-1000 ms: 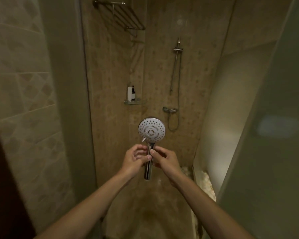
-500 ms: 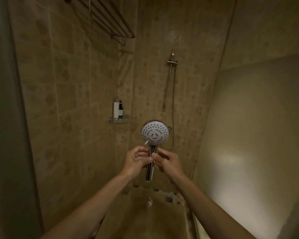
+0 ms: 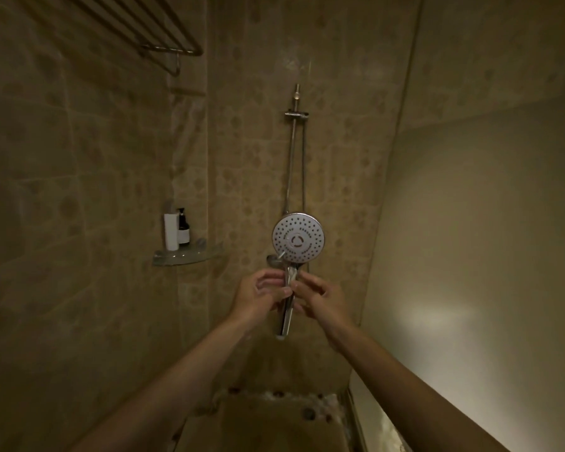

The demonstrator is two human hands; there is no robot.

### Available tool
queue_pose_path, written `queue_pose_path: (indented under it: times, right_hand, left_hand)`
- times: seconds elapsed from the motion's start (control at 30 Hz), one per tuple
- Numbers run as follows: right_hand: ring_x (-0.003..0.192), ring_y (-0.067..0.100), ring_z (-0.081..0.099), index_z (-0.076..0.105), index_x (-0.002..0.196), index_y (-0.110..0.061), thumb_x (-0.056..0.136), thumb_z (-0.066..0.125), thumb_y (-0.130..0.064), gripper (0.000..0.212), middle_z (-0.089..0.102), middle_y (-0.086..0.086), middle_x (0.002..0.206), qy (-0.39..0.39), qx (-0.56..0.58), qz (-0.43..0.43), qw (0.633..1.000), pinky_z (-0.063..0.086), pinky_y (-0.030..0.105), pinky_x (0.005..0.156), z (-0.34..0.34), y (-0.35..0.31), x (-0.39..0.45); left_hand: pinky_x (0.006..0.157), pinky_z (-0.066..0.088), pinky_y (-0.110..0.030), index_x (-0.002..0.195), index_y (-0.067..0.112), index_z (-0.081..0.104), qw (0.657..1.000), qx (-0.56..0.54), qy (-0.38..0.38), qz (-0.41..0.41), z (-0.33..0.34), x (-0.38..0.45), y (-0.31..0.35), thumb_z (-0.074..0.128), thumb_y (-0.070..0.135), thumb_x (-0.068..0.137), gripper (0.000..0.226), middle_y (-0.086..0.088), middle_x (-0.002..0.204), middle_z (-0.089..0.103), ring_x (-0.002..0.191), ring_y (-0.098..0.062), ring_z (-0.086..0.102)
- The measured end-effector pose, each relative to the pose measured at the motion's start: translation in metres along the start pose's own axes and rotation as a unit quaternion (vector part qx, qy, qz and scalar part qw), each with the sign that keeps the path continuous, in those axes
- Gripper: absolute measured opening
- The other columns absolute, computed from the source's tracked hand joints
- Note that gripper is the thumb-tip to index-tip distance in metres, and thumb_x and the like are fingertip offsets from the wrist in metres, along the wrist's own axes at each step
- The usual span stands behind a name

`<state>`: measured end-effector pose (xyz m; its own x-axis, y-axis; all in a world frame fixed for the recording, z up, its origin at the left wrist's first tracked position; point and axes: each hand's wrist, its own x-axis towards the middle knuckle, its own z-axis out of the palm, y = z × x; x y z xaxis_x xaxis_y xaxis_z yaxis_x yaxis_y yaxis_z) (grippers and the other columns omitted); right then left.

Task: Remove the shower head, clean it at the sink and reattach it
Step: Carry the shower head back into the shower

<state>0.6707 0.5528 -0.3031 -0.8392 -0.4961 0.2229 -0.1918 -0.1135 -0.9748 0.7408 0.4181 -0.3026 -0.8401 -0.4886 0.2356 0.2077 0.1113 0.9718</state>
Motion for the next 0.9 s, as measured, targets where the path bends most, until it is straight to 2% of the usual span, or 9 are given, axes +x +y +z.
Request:
queue_pose_path:
  times: [0.13, 0.23, 0.33, 0.43, 0.57, 0.63, 0.7, 0.83, 0.9]
  right_hand:
    - [0.096, 0.010, 0.076, 0.075, 0.112, -0.029, 0.098, 0.068, -0.011, 0.024, 0.078, 0.001, 0.112, -0.009, -0.008, -0.015, 1.000, 0.061, 0.022, 0.078, -0.014, 0.016, 0.076]
    - [0.101, 0.008, 0.074, 0.073, 0.109, -0.037, 0.099, 0.067, -0.017, 0.023, 0.078, -0.009, 0.109, -0.022, -0.009, -0.024, 0.999, 0.060, 0.019, 0.077, -0.027, 0.032, 0.137]
    - [0.098, -0.003, 0.073, 0.068, 0.114, -0.041, 0.102, 0.064, -0.019, 0.026, 0.079, -0.021, 0.098, -0.041, -0.009, -0.032, 0.999, 0.057, 0.014, 0.074, -0.045, 0.042, 0.201]
    - [0.100, 0.002, 0.074, 0.060, 0.139, -0.018, 0.101, 0.065, -0.020, 0.038, 0.077, -0.011, 0.110, -0.045, -0.013, -0.030, 0.998, 0.058, 0.015, 0.076, -0.066, 0.040, 0.261]
    - [0.098, 0.001, 0.075, 0.053, 0.147, -0.014, 0.101, 0.065, -0.021, 0.048, 0.075, -0.006, 0.115, -0.063, -0.033, -0.040, 0.997, 0.060, 0.017, 0.074, -0.085, 0.031, 0.333]
    - [0.108, 0.010, 0.073, 0.048, 0.151, -0.013, 0.101, 0.064, -0.018, 0.053, 0.074, 0.001, 0.125, -0.073, -0.041, -0.052, 0.995, 0.061, 0.028, 0.090, -0.090, 0.029, 0.357]
    - [0.115, 0.015, 0.071, 0.044, 0.154, -0.012, 0.100, 0.065, -0.017, 0.058, 0.074, 0.002, 0.125, -0.075, -0.050, -0.072, 0.993, 0.057, 0.037, 0.103, -0.095, 0.025, 0.383]
    - [0.108, 0.013, 0.075, 0.047, 0.151, -0.019, 0.098, 0.067, -0.020, 0.056, 0.080, 0.001, 0.113, -0.090, -0.050, -0.091, 0.991, 0.059, 0.025, 0.090, -0.107, 0.010, 0.438]
    - [0.102, 0.012, 0.076, 0.057, 0.138, -0.030, 0.097, 0.070, -0.019, 0.045, 0.081, 0.000, 0.107, -0.091, -0.053, -0.101, 0.989, 0.060, 0.020, 0.082, -0.112, 0.003, 0.468]
  left_hand:
    - [0.062, 0.055, -0.015, 0.109, 0.012, 0.069, 1.000, 0.008, 0.003, 0.013, 0.014, 0.073, -0.012, 0.078, 0.000, 0.082, 0.031, -0.003, 0.103, 0.074, 0.088, -0.009, 0.072]
    - [0.057, 0.055, -0.013, 0.107, 0.006, 0.068, 1.000, 0.007, 0.003, 0.021, 0.027, 0.137, -0.028, 0.077, -0.005, 0.081, 0.029, -0.006, 0.096, 0.074, 0.071, -0.001, 0.073]
    - [0.058, 0.056, -0.016, 0.104, 0.009, 0.068, 1.000, 0.006, -0.009, 0.015, 0.041, 0.202, -0.035, 0.075, -0.004, 0.084, 0.025, -0.005, 0.095, 0.073, 0.072, -0.002, 0.073]
    - [0.059, 0.057, -0.020, 0.104, 0.012, 0.067, 0.999, 0.029, -0.022, 0.027, 0.054, 0.263, -0.035, 0.071, -0.006, 0.086, 0.026, -0.006, 0.097, 0.074, 0.075, -0.005, 0.074]
    - [0.067, 0.062, -0.029, 0.111, 0.011, 0.070, 0.999, 0.013, -0.006, 0.050, 0.071, 0.331, -0.031, 0.071, -0.006, 0.086, 0.030, -0.013, 0.106, 0.075, 0.095, -0.026, 0.075]
    - [0.066, 0.061, -0.026, 0.110, 0.017, 0.071, 0.999, 0.001, 0.003, 0.054, 0.080, 0.356, -0.028, 0.072, -0.005, 0.085, 0.033, -0.008, 0.103, 0.077, 0.095, -0.022, 0.075]
    - [0.061, 0.059, -0.021, 0.104, 0.028, 0.069, 0.999, -0.013, 0.002, 0.053, 0.086, 0.383, -0.022, 0.072, -0.004, 0.085, 0.038, 0.004, 0.092, 0.079, 0.084, -0.010, 0.076]
    - [0.058, 0.057, -0.017, 0.102, 0.032, 0.069, 0.997, -0.044, -0.025, 0.053, 0.091, 0.439, -0.013, 0.071, -0.007, 0.086, 0.043, 0.014, 0.082, 0.079, 0.077, -0.002, 0.076]
    - [0.060, 0.059, -0.020, 0.105, 0.030, 0.070, 0.996, -0.058, -0.035, 0.055, 0.092, 0.469, -0.011, 0.073, -0.006, 0.084, 0.042, 0.012, 0.085, 0.080, 0.080, -0.005, 0.076]
